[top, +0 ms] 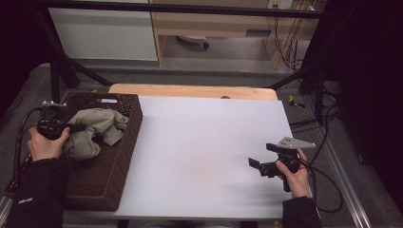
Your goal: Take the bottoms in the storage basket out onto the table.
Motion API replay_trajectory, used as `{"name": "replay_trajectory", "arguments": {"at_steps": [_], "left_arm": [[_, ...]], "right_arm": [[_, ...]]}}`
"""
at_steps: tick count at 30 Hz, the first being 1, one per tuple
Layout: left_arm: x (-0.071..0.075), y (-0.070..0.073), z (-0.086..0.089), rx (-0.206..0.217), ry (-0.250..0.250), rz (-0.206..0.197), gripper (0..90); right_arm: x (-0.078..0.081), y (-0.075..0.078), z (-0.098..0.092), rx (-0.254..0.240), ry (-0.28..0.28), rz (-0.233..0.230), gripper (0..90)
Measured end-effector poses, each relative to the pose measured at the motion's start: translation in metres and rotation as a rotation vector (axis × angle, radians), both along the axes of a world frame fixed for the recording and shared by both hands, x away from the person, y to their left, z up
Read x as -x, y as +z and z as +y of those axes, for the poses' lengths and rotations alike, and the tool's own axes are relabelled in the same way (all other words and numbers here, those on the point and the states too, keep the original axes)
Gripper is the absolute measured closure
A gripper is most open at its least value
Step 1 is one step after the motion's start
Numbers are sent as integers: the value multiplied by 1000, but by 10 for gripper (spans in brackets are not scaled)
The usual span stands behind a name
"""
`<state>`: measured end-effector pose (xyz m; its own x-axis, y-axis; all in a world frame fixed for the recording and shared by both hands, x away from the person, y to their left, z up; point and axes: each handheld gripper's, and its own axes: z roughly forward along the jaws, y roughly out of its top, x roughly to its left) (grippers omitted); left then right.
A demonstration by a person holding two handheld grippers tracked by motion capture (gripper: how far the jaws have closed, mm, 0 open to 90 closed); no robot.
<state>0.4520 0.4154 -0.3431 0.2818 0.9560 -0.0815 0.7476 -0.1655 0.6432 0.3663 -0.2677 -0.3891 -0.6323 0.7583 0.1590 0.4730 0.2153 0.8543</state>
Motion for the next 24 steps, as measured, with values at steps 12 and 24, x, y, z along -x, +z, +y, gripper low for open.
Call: {"name": "replay_trajectory", "arguments": {"at_steps": [12, 24], "left_arm": [[12, 20, -3, 28, -38, -39, 706], [21, 38, -11, 38, -82, -80, 706]], "right_arm": [[0, 0, 1, 2, 1, 2, 4], [0, 0, 0, 0, -3, -2, 4]]}}
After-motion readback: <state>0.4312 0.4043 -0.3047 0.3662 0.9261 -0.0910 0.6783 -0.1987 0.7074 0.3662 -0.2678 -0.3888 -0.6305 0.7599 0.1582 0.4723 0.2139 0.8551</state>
